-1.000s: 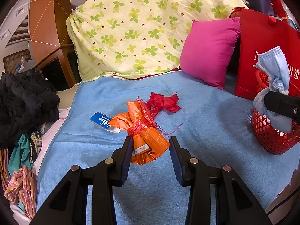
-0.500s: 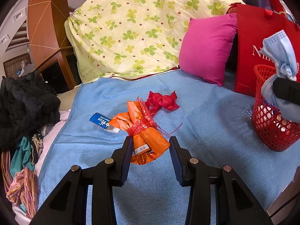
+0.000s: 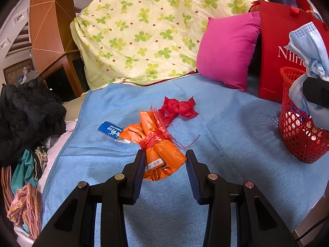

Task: Collect trash
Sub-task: 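Hold the light blue cloth in right tool while left holds orange bag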

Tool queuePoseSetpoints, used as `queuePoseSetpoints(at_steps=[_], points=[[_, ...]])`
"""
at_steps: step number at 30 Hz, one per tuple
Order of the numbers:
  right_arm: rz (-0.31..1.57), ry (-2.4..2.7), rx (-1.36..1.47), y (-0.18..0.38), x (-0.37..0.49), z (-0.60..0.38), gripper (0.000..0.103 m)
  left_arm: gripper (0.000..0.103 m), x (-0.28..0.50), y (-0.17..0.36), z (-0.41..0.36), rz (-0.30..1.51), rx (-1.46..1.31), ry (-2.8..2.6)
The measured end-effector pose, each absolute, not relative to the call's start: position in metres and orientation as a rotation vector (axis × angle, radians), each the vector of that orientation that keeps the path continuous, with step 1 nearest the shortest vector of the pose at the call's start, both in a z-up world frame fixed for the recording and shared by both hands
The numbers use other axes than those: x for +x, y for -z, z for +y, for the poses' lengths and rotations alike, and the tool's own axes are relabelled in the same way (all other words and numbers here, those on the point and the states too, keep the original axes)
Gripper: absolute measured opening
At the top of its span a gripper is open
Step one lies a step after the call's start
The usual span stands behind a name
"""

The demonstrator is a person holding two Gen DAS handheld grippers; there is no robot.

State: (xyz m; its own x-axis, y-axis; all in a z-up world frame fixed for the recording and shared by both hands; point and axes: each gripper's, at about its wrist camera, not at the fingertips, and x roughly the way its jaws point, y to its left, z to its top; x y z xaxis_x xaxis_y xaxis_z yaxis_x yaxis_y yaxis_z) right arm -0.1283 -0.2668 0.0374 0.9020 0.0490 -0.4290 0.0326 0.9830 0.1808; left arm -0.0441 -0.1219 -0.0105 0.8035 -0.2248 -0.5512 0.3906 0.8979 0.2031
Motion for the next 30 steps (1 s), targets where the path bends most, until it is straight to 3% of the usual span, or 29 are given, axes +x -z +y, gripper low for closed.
queuePoseSetpoints(at_steps=[30], points=[[0.448, -0.028, 0.165, -0.0328, -0.1238, -0.2655, 0.027, 0.041, -0.0437, 0.0101, -0.1183, 0.542, 0.325, 0.323]])
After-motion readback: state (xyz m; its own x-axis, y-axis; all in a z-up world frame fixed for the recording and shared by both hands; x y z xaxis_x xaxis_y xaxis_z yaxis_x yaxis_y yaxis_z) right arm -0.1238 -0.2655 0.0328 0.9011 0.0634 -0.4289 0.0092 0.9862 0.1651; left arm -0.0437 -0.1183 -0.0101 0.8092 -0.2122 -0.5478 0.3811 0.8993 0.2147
